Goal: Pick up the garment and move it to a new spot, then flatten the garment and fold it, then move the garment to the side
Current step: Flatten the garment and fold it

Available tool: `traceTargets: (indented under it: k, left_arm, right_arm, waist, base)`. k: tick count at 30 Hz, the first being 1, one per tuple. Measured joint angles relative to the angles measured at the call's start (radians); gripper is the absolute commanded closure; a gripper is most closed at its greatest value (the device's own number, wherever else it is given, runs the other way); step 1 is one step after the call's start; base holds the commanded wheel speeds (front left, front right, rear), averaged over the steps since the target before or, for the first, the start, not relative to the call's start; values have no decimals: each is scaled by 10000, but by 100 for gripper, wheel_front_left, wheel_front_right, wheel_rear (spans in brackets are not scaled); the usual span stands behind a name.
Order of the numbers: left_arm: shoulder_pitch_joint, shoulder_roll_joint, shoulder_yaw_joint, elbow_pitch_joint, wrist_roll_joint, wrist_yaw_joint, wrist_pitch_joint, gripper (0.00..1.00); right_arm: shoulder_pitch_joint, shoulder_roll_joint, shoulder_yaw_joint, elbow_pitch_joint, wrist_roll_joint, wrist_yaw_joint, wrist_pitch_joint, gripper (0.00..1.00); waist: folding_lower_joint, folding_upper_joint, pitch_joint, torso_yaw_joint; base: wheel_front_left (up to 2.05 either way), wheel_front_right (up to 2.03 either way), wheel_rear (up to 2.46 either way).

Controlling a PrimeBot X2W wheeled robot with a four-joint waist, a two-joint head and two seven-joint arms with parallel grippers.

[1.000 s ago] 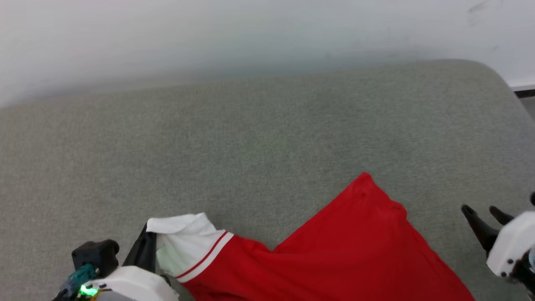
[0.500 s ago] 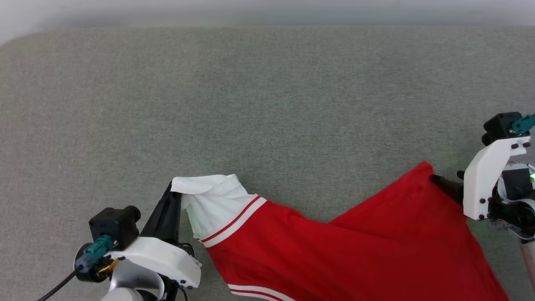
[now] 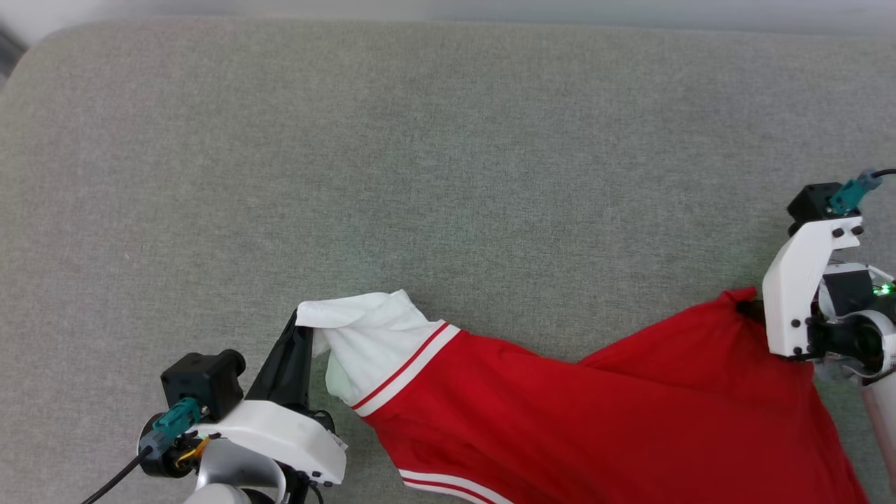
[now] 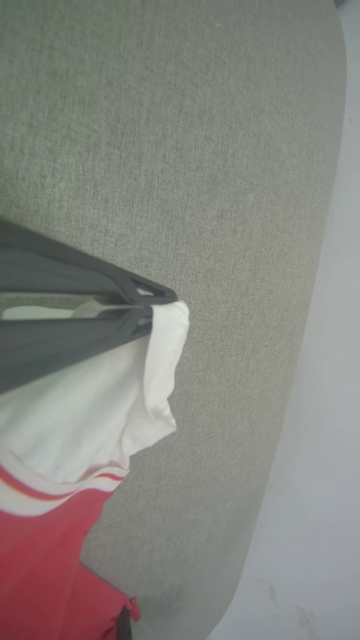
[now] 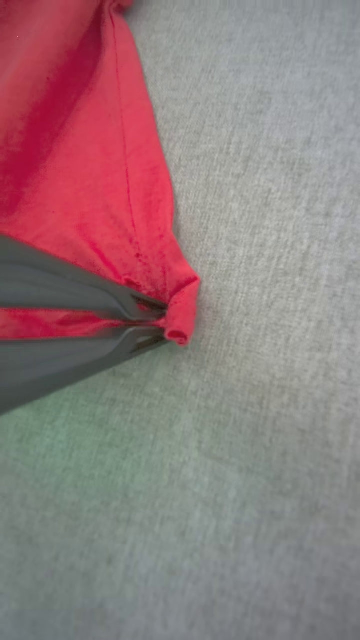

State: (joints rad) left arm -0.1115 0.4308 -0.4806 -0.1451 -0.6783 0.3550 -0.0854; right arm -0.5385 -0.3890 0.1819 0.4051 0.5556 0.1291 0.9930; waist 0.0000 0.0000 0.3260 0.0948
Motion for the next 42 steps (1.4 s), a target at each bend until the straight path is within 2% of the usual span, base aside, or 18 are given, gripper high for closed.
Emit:
traceTargets:
  k: [7,11,14,19,24,28,32,42]
  left_arm:
    - [30,291,-90,408,-52,-142,251,100]
    - [-209,506,-174,562,-100,-433,591,100]
    - [-1242,723,-180,909,-61,-825,991,100]
    - [-2719,598,-188,1952,-117,-1312,1367,100]
    - [-4560,75,-59,3434,-226,-1714,1459,100]
    - [-5995,-318,-67,4777,-188,-2104,1354,100]
    - [-7648,-449,-6,5898,12,-2414,1122,100]
    - [-11836,-270,236,7492,844,-3026,207,100]
  right_arm:
    - [81,75,188,6,-351,17,-982,100]
    - [91,48,12,58,-535,17,-1716,100]
    - [85,54,-144,267,-644,17,-2209,100]
    - [-145,73,-173,562,-732,17,-2688,100]
    - [-889,44,-186,840,-901,17,-3218,100]
    - [-1848,44,-77,1072,-989,17,-3676,100]
    - [-3111,38,-2,1243,-1183,17,-4197,100]
    - [-6485,-10,198,1990,-1728,19,-5910,100]
  waist:
    - [1,0,-739,-233]
    - [1,0,-1398,-414]
    - [0,0,-2108,-596]
    - [0,1,-2883,-874]
    - [0,0,-3239,-1239]
    - [0,0,-3131,-1449]
    - [1,0,-2708,-1558]
    - [1,0,-1084,-1794]
  base:
    - [0,0,0]
    - [0,0,0]
    - [0,0,0]
    - [0,0,0]
    - [0,0,0]
    - [0,0,0]
    - [0,0,0]
    - [0,0,0]
